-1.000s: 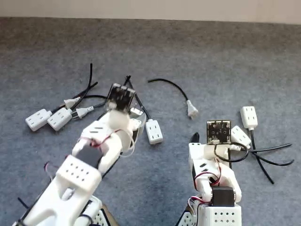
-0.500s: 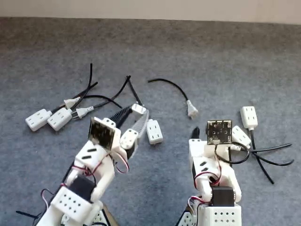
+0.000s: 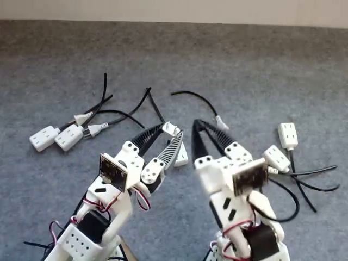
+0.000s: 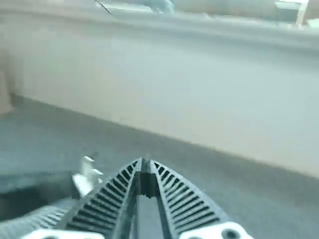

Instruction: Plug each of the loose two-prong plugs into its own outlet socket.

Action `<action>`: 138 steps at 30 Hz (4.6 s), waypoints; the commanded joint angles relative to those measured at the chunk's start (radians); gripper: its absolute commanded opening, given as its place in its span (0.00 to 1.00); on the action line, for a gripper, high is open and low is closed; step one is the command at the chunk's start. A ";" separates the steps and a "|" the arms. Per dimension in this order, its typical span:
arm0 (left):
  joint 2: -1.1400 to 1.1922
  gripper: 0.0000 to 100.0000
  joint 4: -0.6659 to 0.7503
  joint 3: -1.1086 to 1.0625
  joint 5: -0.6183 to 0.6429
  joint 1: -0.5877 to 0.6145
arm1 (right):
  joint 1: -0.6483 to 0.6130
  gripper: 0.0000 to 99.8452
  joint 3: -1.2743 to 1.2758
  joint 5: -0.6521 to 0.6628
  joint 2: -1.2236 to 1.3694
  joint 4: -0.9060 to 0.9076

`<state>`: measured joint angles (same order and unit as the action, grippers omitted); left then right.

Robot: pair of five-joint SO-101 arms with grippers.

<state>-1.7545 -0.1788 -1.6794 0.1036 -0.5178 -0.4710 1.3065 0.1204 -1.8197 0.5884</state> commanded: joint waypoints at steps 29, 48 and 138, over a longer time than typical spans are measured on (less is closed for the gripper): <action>-0.018 0.01 -0.006 -0.018 -0.002 -0.002 | 0.147 0.01 -0.282 0.014 0.842 -0.234; -0.019 0.01 -0.040 -0.018 -0.002 -0.007 | 0.082 0.01 -0.634 0.014 0.935 -0.125; -0.025 0.01 -0.341 0.036 0.140 0.725 | -0.031 0.20 -0.774 -0.233 1.799 0.093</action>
<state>-1.7699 -0.5409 -1.6471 0.2355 0.1941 -0.4910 0.6022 -0.1082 -0.0292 0.6728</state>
